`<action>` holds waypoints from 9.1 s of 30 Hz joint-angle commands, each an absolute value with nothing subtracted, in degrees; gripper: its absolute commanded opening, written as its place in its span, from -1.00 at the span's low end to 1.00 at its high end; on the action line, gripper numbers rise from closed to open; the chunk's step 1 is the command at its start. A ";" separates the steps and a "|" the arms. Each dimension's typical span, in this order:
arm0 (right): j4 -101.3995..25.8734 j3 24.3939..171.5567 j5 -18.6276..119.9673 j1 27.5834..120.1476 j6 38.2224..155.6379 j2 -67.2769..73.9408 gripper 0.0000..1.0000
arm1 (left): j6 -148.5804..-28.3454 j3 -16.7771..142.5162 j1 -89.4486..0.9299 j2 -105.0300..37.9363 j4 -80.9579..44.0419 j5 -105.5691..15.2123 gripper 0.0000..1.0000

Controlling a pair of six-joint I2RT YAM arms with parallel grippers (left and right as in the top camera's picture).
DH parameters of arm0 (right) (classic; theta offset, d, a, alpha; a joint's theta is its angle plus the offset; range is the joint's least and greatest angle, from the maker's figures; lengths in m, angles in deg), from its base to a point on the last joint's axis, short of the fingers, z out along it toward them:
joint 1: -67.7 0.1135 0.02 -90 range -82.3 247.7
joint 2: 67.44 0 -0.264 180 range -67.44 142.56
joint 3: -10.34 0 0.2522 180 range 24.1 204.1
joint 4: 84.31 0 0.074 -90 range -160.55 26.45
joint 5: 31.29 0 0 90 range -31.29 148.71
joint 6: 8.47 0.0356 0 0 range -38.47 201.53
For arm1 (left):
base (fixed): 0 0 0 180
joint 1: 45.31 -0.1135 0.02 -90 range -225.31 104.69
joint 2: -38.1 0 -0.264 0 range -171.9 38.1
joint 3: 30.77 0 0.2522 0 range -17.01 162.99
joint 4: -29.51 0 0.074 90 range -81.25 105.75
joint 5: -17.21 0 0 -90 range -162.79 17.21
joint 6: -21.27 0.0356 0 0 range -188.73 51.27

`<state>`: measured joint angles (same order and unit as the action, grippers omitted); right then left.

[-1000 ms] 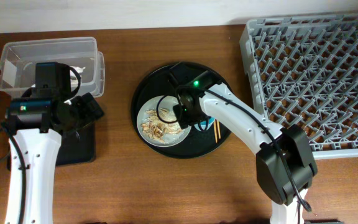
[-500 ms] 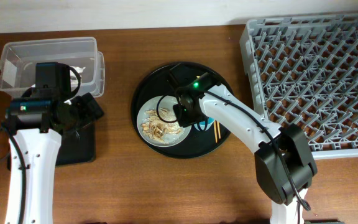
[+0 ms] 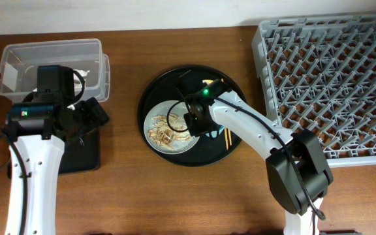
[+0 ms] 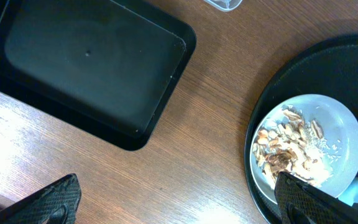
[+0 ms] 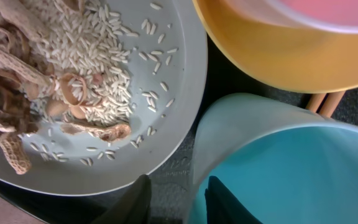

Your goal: Sort waste into correct bins and load items into the dishwasher rack

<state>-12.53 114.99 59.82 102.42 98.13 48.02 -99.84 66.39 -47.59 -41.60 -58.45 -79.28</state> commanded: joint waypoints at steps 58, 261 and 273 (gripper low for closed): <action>8.89 150.01 -25.38 25.51 61.81 71.08 -0.92 | -100.41 66.41 -47.83 -40.84 -58.49 -80.15 0.98; -0.01 112.87 44.43 43.30 94.18 25.29 0.19 | -100.41 66.41 -47.83 -40.84 -58.49 -80.15 0.98; -4.62 106.77 41.33 46.93 94.05 29.46 0.01 | -100.41 66.41 -47.83 -40.84 -58.49 -80.15 0.98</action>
<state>-3.11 108.39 42.55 45.03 93.70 28.28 -99.84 66.37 -47.59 -41.60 -58.45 -79.30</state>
